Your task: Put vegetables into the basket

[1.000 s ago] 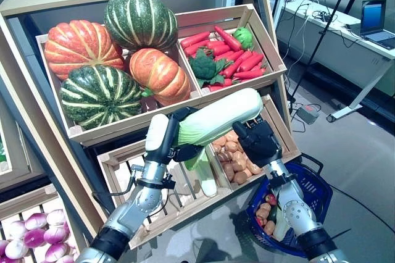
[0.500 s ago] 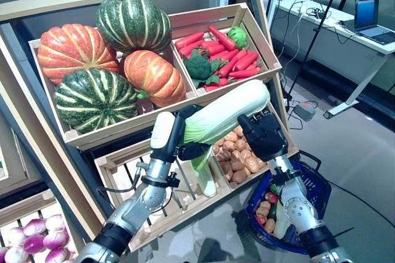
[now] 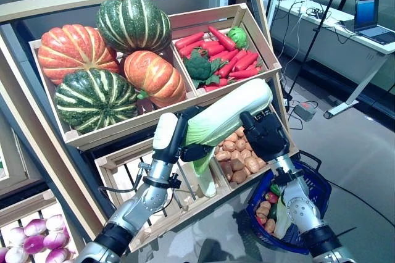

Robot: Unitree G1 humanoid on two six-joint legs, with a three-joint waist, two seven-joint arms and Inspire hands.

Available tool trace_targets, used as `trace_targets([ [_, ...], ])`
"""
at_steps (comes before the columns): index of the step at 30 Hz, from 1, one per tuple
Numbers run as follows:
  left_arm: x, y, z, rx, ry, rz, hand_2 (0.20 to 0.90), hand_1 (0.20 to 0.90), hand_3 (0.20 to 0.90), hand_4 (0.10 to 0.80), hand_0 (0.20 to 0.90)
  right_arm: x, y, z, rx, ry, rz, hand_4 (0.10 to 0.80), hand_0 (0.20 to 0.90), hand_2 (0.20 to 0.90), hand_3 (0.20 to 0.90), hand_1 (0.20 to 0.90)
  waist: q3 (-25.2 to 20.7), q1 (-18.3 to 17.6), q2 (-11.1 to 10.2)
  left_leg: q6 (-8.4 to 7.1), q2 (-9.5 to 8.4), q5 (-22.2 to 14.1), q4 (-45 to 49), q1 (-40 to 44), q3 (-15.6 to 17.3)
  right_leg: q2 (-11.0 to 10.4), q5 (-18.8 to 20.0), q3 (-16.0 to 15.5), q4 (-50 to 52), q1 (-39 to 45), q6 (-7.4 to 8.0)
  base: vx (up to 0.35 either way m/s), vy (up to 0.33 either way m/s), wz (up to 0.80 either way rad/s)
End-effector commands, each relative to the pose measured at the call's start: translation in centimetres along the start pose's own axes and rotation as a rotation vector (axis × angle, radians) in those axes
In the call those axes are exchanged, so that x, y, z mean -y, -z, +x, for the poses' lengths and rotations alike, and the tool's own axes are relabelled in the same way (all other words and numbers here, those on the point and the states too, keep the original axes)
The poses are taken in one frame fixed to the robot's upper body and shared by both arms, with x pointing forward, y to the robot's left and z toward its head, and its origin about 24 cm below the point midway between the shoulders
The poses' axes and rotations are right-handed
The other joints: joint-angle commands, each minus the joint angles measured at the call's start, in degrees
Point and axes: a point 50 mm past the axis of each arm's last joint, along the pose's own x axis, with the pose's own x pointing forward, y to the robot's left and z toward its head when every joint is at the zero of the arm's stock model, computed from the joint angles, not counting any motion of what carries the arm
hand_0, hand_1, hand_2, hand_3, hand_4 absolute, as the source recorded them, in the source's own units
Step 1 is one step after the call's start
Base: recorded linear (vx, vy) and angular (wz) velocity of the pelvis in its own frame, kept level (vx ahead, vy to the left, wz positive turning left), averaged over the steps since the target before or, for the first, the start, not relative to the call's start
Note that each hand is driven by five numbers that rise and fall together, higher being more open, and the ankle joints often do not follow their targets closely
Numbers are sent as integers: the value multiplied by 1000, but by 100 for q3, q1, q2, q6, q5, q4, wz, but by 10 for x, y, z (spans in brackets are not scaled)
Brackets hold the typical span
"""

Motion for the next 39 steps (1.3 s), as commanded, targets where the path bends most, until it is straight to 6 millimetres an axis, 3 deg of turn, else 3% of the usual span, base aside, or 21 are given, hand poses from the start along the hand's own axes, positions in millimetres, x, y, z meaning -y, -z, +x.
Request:
trace_targets([
  [1,26,-31,7,306,296,22,300,300,300,400,300,-58,-58,70,373,-323,81,400,300,300,300,300,-297,-28,-61,123,-260,-687,6,44,171,66,-388,-14,7,144,-247,0,0,0],
  [2,27,-28,7,281,303,18,794,794,794,729,794,-58,-58,69,370,-319,81,400,300,300,300,300,-299,-28,-61,125,-258,-686,6,45,181,66,-385,-12,7,141,-245,0,0,0],
  [3,27,-26,7,260,304,9,900,900,900,800,900,-57,-58,69,370,-317,80,400,300,300,300,300,-294,-29,-63,126,-255,-684,6,45,187,66,-381,-8,7,139,-245,0,0,0],
  [13,23,26,-17,-223,198,-151,900,900,900,800,900,-40,-61,56,364,-219,-17,400,300,300,300,300,-270,-20,-110,117,-227,-651,6,38,215,84,-343,39,6,104,-259,1,-2,-1],
  [17,14,45,-27,-352,111,-133,900,900,900,800,900,-29,-64,48,351,-162,-69,400,300,300,300,300,-269,-44,-127,116,-218,-632,6,39,238,92,-327,75,6,91,-270,7,-10,-6],
  [28,-29,82,-48,-539,-44,57,900,900,900,800,900,13,-93,4,386,50,-215,400,300,300,300,300,-222,-184,-99,104,-181,-592,6,37,366,106,-281,199,6,26,-270,3,-4,-8],
  [36,-44,101,-68,-682,-113,109,900,900,900,800,900,30,-120,-20,420,164,-313,400,300,300,300,300,-206,-299,-78,97,-168,-597,6,55,455,114,-285,277,6,10,-258,9,-4,-8],
  [39,-55,107,-75,-716,-149,152,900,900,900,800,900,45,-132,-36,415,330,-399,400,300,300,300,300,-213,-345,-73,86,-165,-595,6,58,498,115,-286,305,6,4,-250,21,-2,-11],
])
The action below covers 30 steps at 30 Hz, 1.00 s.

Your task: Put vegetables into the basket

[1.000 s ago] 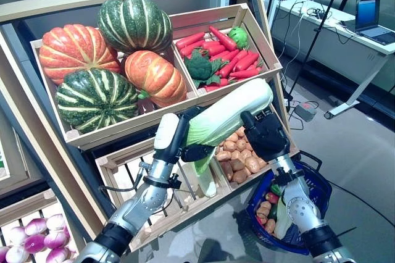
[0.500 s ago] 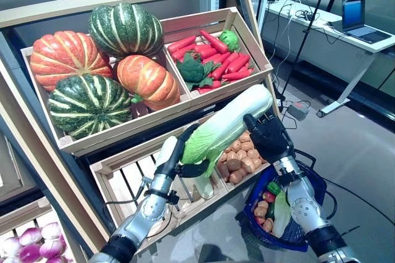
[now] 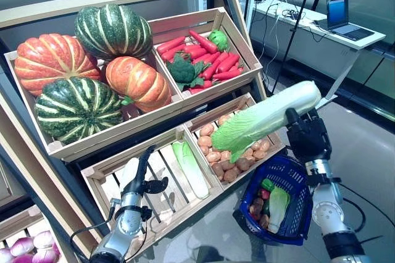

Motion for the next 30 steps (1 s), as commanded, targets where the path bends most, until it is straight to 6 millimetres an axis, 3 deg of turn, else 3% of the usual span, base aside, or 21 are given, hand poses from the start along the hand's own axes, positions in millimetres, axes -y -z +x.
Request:
trace_targets([
  [1,-43,-21,32,103,-221,13,900,900,900,800,900,-3,-61,24,270,18,-144,400,300,300,300,300,-87,-163,-62,83,-220,-593,9,46,64,54,-438,-160,10,241,-191,20,1,-13],
  [4,-58,-21,35,115,-273,43,900,900,900,800,900,22,-67,12,228,193,-280,400,300,300,300,300,-84,-205,-53,75,-215,-586,9,54,114,48,-425,-144,10,236,-179,38,3,-4],
  [13,-84,-38,45,218,-275,218,900,900,900,800,900,52,-83,5,81,432,-713,400,300,300,300,300,41,-219,-25,63,-214,-551,9,72,230,52,-383,-107,10,215,-177,61,-14,-5],
  [15,-88,-48,52,256,-294,282,900,900,900,800,900,53,-87,14,75,464,-747,400,300,300,300,300,133,-206,-5,60,-223,-523,9,19,233,51,-386,-85,49,137,-178,11,-12,-13],
  [18,-99,-78,72,340,-351,327,900,900,900,800,900,41,-99,52,116,489,-823,400,300,300,300,300,495,-175,78,33,-202,-536,272,-421,159,9,-494,-73,413,-333,-216,-140,-1,-16],
  [22,-117,-113,90,451,-408,381,900,900,900,800,900,24,-123,85,199,492,-858,400,300,300,300,300,1032,-181,167,4,-185,-549,768,-1073,52,-50,-659,-101,1014,-972,-298,-269,9,-7],
  [25,-132,-149,101,555,-479,394,900,900,900,800,900,5,-151,111,287,486,-859,400,300,300,300,300,1658,-179,256,-79,-67,-768,2047,-2172,-64,-262,-921,-119,2169,-1958,-430,-324,11,3],
  [30,-143,-187,105,695,-502,498,900,900,900,800,900,-9,-163,128,349,531,-830,400,300,300,300,300,2024,-194,361,-17,44,-1189,3318,-3279,-113,-606,-1390,-129,3689,-3092,-551,-152,43,1],
])
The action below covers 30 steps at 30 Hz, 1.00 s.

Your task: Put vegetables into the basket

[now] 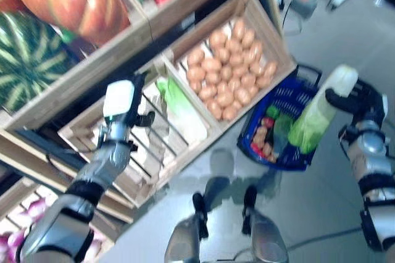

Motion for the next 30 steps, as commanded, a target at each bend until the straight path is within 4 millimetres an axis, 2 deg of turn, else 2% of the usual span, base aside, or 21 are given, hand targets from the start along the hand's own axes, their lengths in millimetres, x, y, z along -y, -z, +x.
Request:
trace_targets([
  [1,-46,-9,24,148,-180,91,900,900,900,800,900,10,-61,13,246,112,46,400,300,300,300,300,-125,-46,-2,-189,-34,-983,1424,-792,-155,-253,-1370,-254,1803,-436,-276,-79,55,11],
  [5,-63,-32,38,285,-231,144,900,900,900,800,900,14,-76,20,253,155,15,400,300,300,300,300,43,-21,125,-79,-69,-1274,2154,-1510,-152,-615,-1703,-206,2834,-1256,-304,-93,66,17],
  [8,-76,-40,45,326,-265,167,900,900,900,800,900,16,-86,25,247,190,-10,400,300,300,300,300,116,-22,156,7,-42,-1535,2865,-2092,-114,-860,-1952,-102,3638,-1890,-351,-76,25,15],
  [15,-90,-52,51,427,-310,265,900,900,900,800,900,18,-95,31,218,158,-9,400,300,300,300,300,177,-38,265,54,101,-1979,3906,-2810,-77,-1112,-2325,53,4620,-2633,-429,-7,14,11],
  [16,-90,-52,51,427,-310,265,900,900,900,800,900,18,-95,31,218,158,-9,507,460,460,460,460,174,-37,265,55,101,-1983,3915,-2819,-76,-1114,-2329,56,4629,-2643,-429,15,10,4],
  [17,-93,-54,53,441,-309,291,900,900,900,800,900,15,-95,32,192,108,22,800,900,900,900,900,213,-46,277,64,114,-2049,4097,-2935,-92,-1132,-2378,104,4789,-2766,-445,12,3,4],
  [22,-98,-50,57,448,-280,377,900,900,900,800,900,15,-80,35,67,6,34,800,900,900,900,900,234,-19,253,75,183,-2190,4409,-3100,-120,-1151,-2465,176,5050,-2965,-448,52,-10,2],
  [26,-98,-47,57,464,-263,428,900,900,900,800,900,8,-81,35,53,-91,141,800,900,900,900,900,237,-39,254,67,215,-2226,4498,-3132,-127,-1112,-2471,242,5107,-3030,-436,55,2,0],
  [30,-101,-49,58,489,-233,494,900,900,900,800,900,0,-86,34,104,-147,165,800,900,900,900,900,237,-58,255,48,245,-2223,4486,-3141,-114,-1060,-2435,296,5081,-3072,-400,24,8,-2],
])
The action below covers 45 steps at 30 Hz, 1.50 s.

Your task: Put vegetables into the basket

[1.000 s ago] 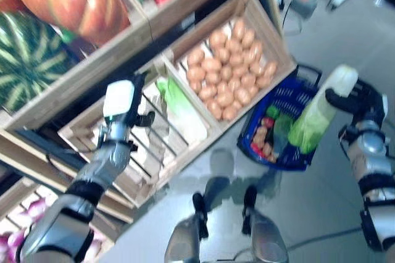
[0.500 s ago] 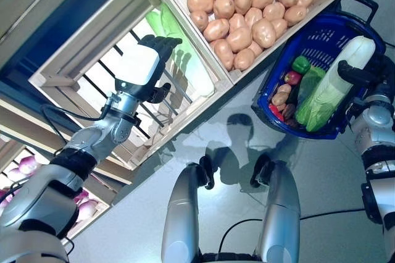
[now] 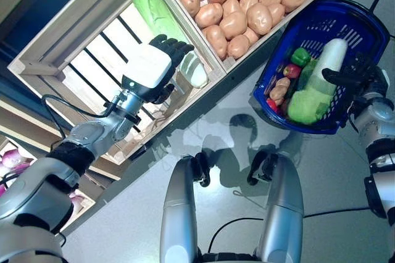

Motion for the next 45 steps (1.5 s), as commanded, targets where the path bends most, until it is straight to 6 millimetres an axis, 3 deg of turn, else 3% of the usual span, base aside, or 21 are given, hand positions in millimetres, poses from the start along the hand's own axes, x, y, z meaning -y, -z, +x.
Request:
trace_targets([
  [1,-67,34,23,-4,-192,186,900,900,900,800,900,3,-69,1,270,-58,65,800,900,900,900,900,-34,-45,151,43,-40,-561,-373,567,405,75,-252,76,-187,653,159,12,16,-4],
  [9,-63,48,13,-34,-75,279,900,900,900,800,900,-19,-93,-10,461,-157,210,800,900,900,900,900,-34,-170,154,1,48,-490,-585,630,505,194,-110,196,-404,638,249,-1,26,-3],
  [19,-57,53,15,-26,70,351,900,900,900,800,900,-40,-101,-20,542,-251,281,800,900,900,900,900,-34,-328,163,-18,142,-437,-680,481,615,280,-3,354,-512,428,317,-14,36,-7],
  [35,-61,62,28,9,191,532,900,900,900,800,900,-25,-103,-18,536,-204,327,800,900,900,900,900,-34,-420,89,-60,278,-456,-472,-137,607,336,122,368,-481,-130,428,-5,0,-1],
  [45,-75,58,49,87,227,699,900,900,900,800,900,-21,-105,-16,530,-205,346,800,900,900,900,900,-34,-446,33,-62,344,-483,-272,-626,563,303,206,300,-431,-535,485,-14,-4,-5],
])
